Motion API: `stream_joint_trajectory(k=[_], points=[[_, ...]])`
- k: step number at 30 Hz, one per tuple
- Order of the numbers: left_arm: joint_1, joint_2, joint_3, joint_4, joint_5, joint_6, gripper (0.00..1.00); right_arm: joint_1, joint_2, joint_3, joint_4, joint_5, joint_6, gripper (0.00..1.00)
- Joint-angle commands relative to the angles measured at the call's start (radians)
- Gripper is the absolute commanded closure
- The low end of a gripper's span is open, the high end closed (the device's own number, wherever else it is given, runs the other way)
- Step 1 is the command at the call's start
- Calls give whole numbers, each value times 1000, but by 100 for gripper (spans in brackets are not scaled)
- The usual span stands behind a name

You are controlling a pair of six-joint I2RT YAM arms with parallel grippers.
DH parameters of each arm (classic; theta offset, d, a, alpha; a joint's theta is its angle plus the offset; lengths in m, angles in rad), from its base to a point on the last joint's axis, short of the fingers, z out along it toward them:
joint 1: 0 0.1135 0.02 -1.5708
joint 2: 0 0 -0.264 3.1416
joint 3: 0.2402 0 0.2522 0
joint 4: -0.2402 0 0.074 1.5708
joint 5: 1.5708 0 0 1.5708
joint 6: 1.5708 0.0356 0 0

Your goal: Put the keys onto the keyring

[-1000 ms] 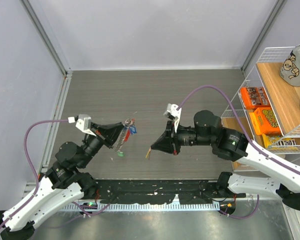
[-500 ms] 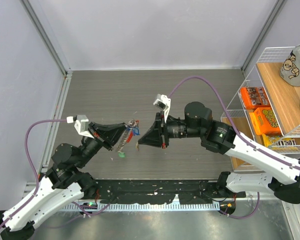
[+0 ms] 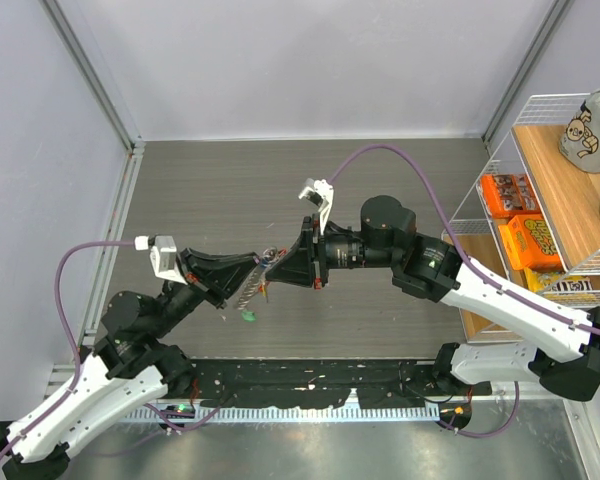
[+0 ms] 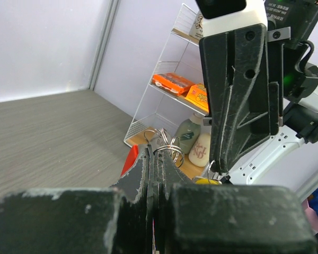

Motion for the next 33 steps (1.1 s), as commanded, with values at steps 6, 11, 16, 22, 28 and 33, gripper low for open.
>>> stream_joint_trajectory(k=[6,11,16,22,28,33], points=[[-3,-20,7,114,45,1,100,-2,-11,43,12,36,1,94],[-3,-20,-1,140,77,6,100,-2,-8,52,6,45,10,94],[-3,-30,-11,166,101,9,100,-2,-5,59,5,54,15,94],[-3,-31,-24,190,129,12,100,-2,-4,60,3,63,20,94],[-3,-33,-27,209,157,14,100,-2,-10,63,0,71,26,94],[-3,-25,-28,214,175,20,100,-2,-10,71,1,62,35,94]])
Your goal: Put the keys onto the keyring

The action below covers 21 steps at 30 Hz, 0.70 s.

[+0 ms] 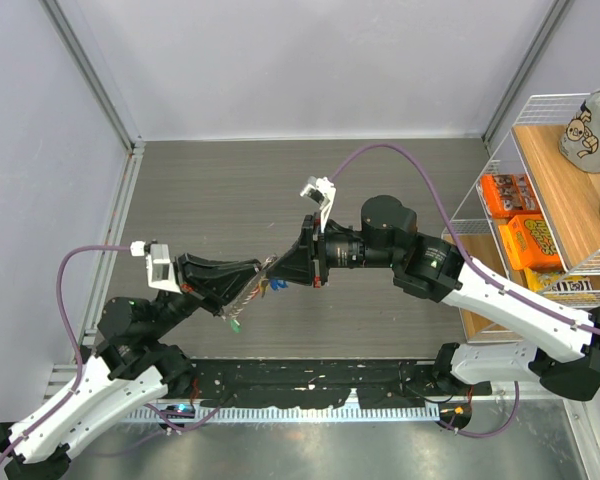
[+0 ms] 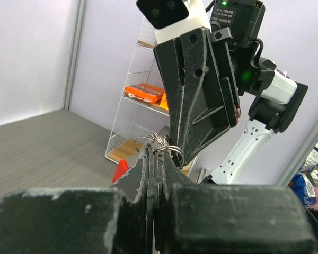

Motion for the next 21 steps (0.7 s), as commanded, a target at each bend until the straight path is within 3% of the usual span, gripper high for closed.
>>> stream_joint_trajectory(k=[1,21], points=[[-4,0,6,94,48,12,100,-2,-11,56,27,9,19,95],[-4,1,-5,108,45,26,100,-2,-25,73,67,-37,94,94]])
